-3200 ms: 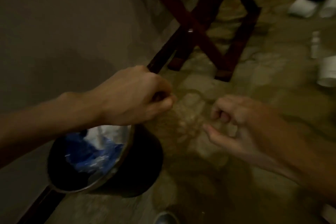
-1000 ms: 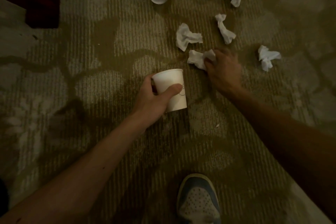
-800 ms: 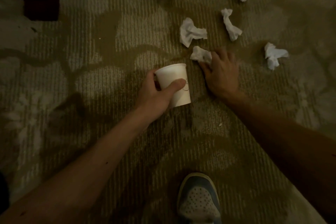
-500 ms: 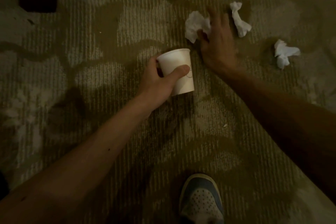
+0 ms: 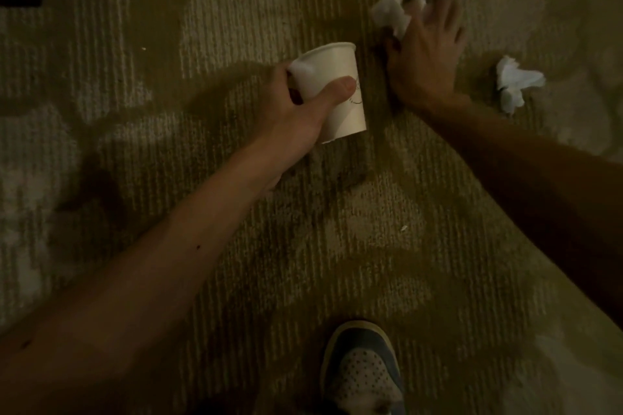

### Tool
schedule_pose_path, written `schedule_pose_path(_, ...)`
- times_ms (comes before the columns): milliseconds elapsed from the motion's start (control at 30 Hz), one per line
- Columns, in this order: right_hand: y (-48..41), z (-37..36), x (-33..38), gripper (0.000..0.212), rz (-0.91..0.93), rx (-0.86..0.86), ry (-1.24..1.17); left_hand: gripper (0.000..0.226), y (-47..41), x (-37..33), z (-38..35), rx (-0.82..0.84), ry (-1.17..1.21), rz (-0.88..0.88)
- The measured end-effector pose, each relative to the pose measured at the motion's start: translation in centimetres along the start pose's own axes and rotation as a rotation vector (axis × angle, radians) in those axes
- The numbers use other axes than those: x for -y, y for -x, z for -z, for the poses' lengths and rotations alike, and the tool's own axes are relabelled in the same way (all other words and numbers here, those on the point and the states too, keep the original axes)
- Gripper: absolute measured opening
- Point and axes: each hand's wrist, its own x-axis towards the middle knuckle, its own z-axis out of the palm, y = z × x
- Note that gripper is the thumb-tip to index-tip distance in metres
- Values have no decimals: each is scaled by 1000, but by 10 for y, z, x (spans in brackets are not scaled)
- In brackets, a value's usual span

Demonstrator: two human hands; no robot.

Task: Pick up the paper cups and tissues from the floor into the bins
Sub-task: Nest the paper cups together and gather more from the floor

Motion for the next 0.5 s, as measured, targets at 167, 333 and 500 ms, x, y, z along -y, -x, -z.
schedule_pose_path(167, 2, 4, -22, 48, 64, 76, -62, 68, -8, -2, -20, 24, 35, -7)
schedule_pose_path(333, 32, 12, -34, 39, 16, -62, -47, 67, -10, -7, -49, 78, 58, -35)
schedule_pose_path(500, 51, 30, -95, 46, -213, -154, 244, 65, -13, -6, -79, 142, 41, -58)
